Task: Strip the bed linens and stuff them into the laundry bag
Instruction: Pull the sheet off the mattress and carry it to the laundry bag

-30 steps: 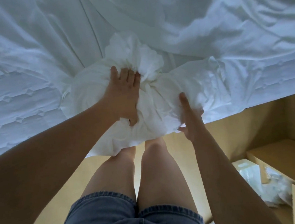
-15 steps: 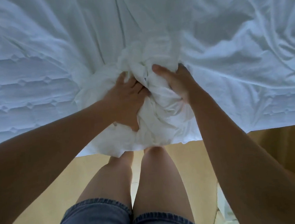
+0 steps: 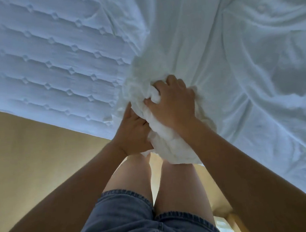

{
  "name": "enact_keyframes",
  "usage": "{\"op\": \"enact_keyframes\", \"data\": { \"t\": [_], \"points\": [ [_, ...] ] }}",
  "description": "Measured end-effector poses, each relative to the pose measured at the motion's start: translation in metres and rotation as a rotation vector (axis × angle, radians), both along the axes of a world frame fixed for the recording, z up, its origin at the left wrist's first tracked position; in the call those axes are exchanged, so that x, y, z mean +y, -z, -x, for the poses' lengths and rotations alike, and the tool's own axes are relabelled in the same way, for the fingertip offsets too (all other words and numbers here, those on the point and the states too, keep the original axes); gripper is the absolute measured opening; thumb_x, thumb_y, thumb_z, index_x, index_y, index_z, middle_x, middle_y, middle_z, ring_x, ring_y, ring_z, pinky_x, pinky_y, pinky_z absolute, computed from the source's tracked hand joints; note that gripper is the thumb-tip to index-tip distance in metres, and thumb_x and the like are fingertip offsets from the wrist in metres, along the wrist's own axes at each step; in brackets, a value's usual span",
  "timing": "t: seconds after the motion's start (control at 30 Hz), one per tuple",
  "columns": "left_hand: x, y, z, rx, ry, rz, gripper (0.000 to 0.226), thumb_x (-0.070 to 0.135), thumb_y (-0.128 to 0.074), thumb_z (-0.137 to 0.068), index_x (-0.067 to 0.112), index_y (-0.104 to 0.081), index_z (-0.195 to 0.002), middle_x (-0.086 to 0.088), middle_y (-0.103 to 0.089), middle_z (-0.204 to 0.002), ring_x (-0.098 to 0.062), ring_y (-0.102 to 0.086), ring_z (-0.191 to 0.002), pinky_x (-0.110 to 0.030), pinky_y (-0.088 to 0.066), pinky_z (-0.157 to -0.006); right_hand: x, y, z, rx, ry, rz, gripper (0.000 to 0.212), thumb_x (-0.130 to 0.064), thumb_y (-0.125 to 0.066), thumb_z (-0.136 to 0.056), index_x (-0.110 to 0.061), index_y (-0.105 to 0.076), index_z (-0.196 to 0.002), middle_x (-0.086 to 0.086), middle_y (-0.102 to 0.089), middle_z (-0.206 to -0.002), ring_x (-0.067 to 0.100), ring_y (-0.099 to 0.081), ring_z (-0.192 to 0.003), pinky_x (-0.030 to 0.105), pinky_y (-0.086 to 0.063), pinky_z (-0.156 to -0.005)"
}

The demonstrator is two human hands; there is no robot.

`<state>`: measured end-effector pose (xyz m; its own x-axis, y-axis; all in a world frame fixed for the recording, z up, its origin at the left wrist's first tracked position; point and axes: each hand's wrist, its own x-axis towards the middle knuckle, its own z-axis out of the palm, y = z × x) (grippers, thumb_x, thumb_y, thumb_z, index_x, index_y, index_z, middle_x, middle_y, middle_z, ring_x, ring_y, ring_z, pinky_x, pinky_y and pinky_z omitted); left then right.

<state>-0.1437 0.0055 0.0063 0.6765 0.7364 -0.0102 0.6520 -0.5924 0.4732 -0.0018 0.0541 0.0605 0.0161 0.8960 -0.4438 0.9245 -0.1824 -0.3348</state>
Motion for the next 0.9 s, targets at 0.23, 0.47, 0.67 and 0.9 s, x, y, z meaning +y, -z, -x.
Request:
{"op": "enact_keyframes", "data": {
  "t": [0.23,0.47,0.67,0.9],
  "points": [
    [-0.011,-0.047,0.020,-0.251,-0.968,0.520,0.081,0.057,-0.070,-0.071,0.012,-0.049,-0.136,-0.009,-0.051,-0.134,-0.017,-0.042,-0.125,-0.044,-0.040,-0.103,-0.034,0.014,0.004,0.077,0.045,-0.246,0.045,-0.050,-0.060,-0.070,-0.009,-0.062,-0.088,0.011,-0.061,-0.079,0.035,-0.061,-0.070,0.037,-0.046,-0.058],
    [0.003,-0.036,-0.033,-0.004,-1.177,0.899,0.125,0.068,-0.076,-0.053,0.033,-0.007,-0.151,-0.004,-0.008,-0.157,-0.028,-0.002,-0.146,-0.053,-0.018,-0.115,-0.076,0.012,-0.009,0.132,0.029,-0.230,0.056,-0.046,-0.052,-0.068,-0.002,-0.059,-0.102,0.014,-0.062,-0.084,0.036,-0.062,-0.076,0.042,-0.053,-0.064],
    [-0.030,-0.024,-0.027,-0.158,-1.210,0.702,0.103,0.041,-0.085,-0.059,0.027,-0.029,-0.144,-0.002,-0.027,-0.146,-0.022,-0.018,-0.139,-0.028,-0.015,-0.105,-0.072,-0.014,-0.022,0.282,0.114,0.011,0.122,-0.048,-0.084,-0.059,-0.013,-0.012,-0.150,0.013,-0.023,-0.148,0.031,-0.023,-0.137,0.048,-0.031,-0.105],
    [-0.054,-0.038,0.016,-0.058,-1.077,0.901,0.120,0.044,-0.083,-0.035,0.027,-0.027,-0.141,-0.006,-0.030,-0.136,-0.029,-0.034,-0.127,-0.040,-0.035,-0.105,-0.102,0.009,0.001,-0.052,-0.392,0.182,0.120,-0.069,-0.071,-0.060,-0.027,-0.006,-0.151,0.013,-0.014,-0.156,0.032,-0.027,-0.138,0.049,-0.037,-0.093]
  ]
}}
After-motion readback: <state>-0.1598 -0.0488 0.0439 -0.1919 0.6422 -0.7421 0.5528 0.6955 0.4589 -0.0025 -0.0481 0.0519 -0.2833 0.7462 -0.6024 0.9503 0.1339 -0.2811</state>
